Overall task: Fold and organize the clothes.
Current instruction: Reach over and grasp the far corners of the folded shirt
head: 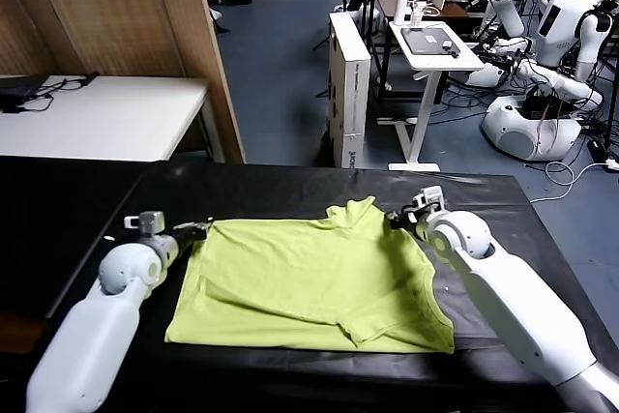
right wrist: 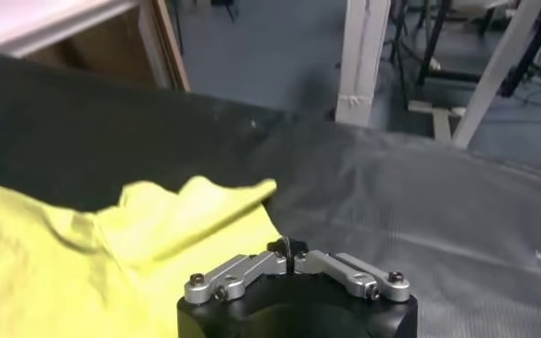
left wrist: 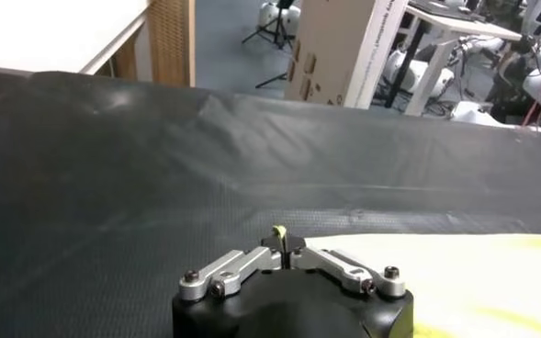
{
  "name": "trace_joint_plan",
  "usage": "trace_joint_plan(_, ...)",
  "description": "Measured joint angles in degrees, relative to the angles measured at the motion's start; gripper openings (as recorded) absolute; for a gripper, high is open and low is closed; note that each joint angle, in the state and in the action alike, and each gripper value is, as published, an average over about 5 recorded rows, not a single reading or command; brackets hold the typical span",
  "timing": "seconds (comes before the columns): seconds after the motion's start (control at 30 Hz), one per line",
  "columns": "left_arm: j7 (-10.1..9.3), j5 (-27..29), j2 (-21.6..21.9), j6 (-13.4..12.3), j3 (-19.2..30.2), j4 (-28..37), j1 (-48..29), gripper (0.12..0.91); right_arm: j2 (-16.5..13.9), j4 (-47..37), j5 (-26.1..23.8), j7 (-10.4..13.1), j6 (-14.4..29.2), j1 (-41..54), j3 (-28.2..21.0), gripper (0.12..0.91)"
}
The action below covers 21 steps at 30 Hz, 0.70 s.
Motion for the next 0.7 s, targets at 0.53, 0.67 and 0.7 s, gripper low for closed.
trace_joint_plan(0.53, 0.13, 0.1, 0.1, -0.1, -0.7, -0.4, 0.9, 0.148, 2.2, -3.9, -2.8, -1.9, 0.4, 2.5, -2.4, 0.667)
trace_joint_plan(0.67, 0.16, 0.1, 0.1, -0.1, -0.8, -0.4, 1.0, 0.148, 2.8, -5.2, -3.2, -1.9, 0.2, 2.9, -3.0, 0.855)
trace_joint_plan(0.7, 0.17, 0.1, 0.1, -0.1, -0.8, -0.4, 1.0, 0.148, 2.8, -5.4, -3.2, -2.0, 0.2, 2.9, -3.1, 0.865)
